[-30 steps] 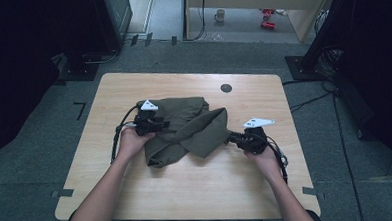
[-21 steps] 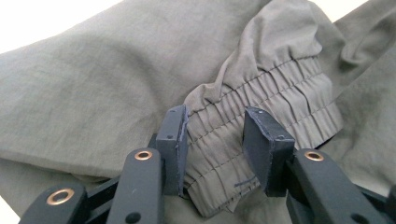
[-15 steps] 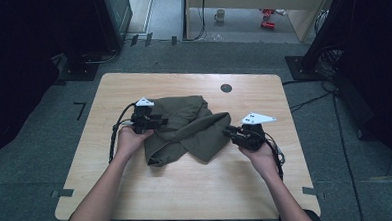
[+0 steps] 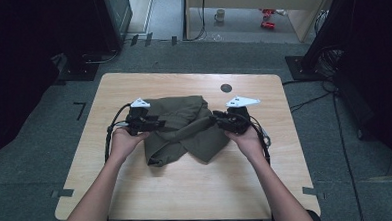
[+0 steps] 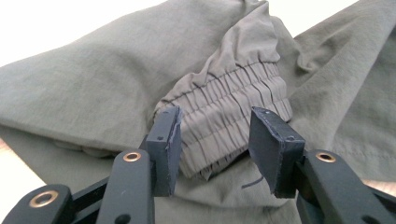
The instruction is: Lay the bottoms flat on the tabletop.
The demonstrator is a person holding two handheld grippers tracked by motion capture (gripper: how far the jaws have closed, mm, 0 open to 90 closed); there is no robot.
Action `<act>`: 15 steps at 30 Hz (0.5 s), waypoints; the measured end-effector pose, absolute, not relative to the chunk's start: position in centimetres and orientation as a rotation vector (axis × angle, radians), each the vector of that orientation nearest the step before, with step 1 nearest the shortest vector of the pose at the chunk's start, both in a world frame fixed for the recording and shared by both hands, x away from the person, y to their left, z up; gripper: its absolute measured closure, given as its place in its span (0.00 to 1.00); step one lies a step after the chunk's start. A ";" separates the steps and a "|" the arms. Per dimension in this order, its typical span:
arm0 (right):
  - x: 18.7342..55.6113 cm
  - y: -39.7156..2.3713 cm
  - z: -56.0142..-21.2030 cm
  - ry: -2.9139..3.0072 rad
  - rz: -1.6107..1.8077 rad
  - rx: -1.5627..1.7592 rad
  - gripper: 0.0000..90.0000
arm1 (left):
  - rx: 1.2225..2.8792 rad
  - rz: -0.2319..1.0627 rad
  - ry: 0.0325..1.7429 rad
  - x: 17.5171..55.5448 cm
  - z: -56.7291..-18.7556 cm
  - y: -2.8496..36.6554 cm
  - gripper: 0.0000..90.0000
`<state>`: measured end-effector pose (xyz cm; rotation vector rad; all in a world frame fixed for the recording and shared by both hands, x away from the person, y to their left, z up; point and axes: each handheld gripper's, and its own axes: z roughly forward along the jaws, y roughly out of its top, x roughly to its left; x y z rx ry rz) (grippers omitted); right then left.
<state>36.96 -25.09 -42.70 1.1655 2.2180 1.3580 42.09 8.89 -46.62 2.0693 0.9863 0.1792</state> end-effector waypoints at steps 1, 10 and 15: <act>37.0 -25.1 -42.7 2.218 1.358 1.165 0.80 | 2.069 0.179 0.986 42.1 -46.6 8.9 0.60; 40.2 -24.2 -43.3 2.238 1.247 1.214 0.80 | 2.071 0.193 0.972 42.0 -46.8 9.1 0.55; 39.7 -24.6 -45.3 2.289 1.206 1.266 0.80 | 2.059 0.196 0.981 42.3 -47.1 9.5 0.52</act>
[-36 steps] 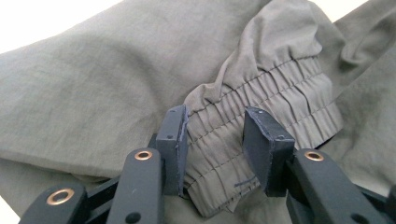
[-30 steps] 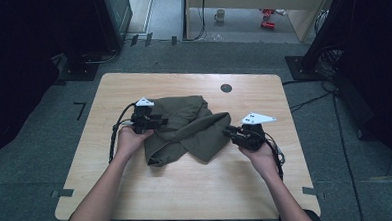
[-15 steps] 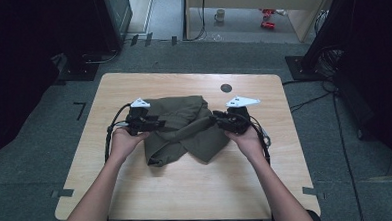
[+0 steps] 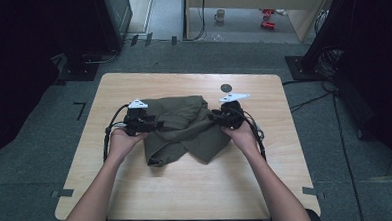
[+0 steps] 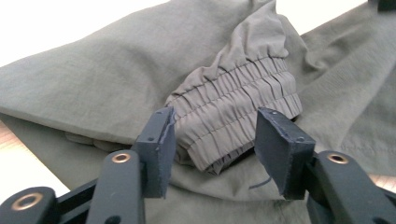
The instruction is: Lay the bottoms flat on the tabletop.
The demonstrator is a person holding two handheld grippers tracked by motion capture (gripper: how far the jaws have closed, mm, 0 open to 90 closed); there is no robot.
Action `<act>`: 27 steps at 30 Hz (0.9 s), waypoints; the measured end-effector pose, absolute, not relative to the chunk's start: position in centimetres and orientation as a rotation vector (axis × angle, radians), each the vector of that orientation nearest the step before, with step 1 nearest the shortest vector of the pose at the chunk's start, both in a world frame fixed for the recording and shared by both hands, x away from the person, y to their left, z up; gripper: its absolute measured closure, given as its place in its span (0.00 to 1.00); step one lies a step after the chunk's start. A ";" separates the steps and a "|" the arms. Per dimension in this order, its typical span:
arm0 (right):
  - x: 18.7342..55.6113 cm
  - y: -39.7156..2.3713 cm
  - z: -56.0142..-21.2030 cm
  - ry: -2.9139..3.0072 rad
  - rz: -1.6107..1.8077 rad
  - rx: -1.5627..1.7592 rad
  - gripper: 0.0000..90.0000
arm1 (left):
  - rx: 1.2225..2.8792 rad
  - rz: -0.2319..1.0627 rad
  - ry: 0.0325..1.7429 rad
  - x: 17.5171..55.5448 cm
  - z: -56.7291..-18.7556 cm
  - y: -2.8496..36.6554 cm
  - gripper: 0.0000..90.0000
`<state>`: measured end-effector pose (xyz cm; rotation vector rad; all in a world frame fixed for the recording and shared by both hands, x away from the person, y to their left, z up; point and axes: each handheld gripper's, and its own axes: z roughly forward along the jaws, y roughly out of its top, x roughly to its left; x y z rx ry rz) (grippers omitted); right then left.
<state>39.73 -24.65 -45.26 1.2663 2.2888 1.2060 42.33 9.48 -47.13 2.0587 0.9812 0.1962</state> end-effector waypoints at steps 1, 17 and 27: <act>39.7 -24.6 -45.3 2.289 1.206 1.266 0.80 | 2.054 0.193 0.985 42.4 -47.2 9.6 0.52; 36.0 -25.5 -49.4 2.342 1.214 1.253 0.74 | 2.055 0.173 0.942 43.1 -48.6 8.2 0.31; 35.2 -25.1 -51.0 2.376 1.172 1.210 0.74 | 2.104 0.174 0.918 43.3 -50.5 7.5 0.36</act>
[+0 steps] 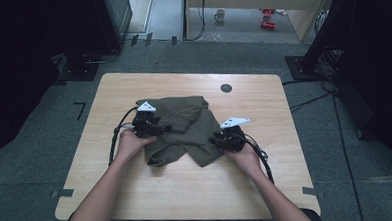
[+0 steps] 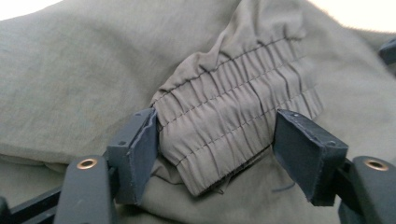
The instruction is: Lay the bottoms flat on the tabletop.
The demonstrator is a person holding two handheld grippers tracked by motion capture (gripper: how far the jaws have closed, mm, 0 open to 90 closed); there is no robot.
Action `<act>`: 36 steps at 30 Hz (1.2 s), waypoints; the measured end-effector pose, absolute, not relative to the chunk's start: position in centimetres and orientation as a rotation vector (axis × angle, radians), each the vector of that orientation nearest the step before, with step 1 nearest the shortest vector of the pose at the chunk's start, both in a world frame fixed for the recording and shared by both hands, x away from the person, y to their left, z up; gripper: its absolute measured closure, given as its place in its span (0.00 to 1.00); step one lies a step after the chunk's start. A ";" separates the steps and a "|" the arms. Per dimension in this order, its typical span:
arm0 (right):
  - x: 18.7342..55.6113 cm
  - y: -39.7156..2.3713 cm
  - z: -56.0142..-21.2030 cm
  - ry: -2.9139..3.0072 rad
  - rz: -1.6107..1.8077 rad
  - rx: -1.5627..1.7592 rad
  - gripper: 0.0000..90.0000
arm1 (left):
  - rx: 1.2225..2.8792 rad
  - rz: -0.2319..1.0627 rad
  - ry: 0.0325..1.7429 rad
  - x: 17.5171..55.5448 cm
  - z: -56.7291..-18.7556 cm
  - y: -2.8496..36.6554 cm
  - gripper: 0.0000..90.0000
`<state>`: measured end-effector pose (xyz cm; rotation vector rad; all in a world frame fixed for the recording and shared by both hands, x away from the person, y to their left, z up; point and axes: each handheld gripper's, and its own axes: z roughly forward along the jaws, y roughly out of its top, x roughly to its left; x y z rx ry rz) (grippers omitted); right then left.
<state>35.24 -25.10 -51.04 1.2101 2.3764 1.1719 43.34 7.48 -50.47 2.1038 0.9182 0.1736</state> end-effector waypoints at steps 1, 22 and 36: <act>35.1 -25.0 -51.2 2.375 1.165 1.182 0.74 | 2.106 0.185 0.917 43.3 -50.5 7.4 0.39; 34.4 -25.6 -49.5 2.351 1.247 1.179 0.66 | 2.140 0.193 0.797 40.7 -46.0 5.3 0.78; 35.5 -24.1 -46.8 2.313 1.277 1.062 0.55 | 2.076 0.069 0.753 39.5 -46.4 2.3 0.62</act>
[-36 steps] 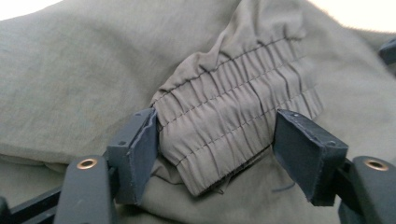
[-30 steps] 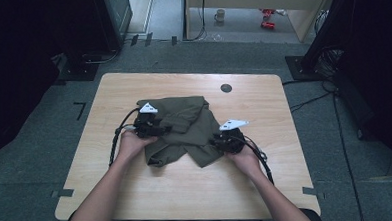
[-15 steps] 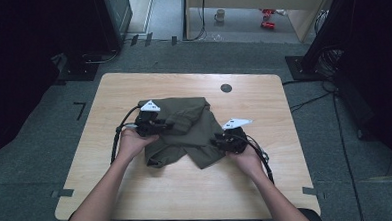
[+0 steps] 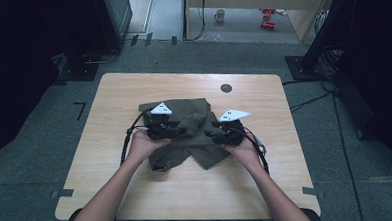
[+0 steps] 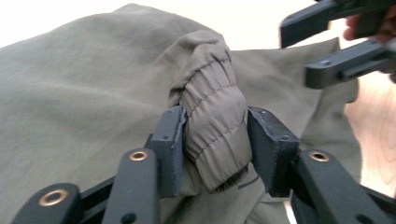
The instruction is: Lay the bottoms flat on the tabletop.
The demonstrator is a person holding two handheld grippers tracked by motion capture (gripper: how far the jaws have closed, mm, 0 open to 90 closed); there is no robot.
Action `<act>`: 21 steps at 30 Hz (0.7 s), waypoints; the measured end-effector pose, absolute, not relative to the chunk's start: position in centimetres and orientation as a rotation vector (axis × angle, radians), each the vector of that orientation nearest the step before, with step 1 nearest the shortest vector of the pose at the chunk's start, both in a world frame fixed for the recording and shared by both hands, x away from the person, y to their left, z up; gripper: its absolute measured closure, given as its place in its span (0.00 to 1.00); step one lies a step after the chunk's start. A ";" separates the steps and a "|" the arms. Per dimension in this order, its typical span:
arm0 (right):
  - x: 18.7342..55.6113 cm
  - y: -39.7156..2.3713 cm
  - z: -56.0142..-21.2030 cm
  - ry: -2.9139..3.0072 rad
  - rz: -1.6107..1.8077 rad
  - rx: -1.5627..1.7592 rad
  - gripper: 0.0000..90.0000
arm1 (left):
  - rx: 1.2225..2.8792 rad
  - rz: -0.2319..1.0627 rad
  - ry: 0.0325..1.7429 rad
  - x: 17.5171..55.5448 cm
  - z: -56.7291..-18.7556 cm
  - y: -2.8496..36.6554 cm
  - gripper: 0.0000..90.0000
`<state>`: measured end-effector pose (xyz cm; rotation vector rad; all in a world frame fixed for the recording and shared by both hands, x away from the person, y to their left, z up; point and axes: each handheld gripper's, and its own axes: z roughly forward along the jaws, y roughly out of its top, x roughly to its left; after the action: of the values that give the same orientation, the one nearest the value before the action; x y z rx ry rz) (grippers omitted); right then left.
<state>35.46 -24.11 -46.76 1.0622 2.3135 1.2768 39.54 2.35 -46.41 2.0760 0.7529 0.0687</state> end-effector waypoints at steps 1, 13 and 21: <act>35.7 -24.0 -46.7 2.321 1.272 1.050 0.53 | 2.062 0.042 0.730 39.3 -46.3 2.1 0.57; 36.0 -23.6 -45.5 2.281 1.339 1.016 0.49 | 2.082 0.022 0.611 38.1 -46.1 0.6 0.45; 36.2 -22.2 -46.5 2.363 1.325 0.995 0.44 | 2.048 -0.003 0.669 39.1 -46.0 2.2 0.54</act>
<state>36.19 -22.24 -46.50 0.9953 2.3630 1.3247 39.08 2.18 -45.96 2.0478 0.6691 -0.0033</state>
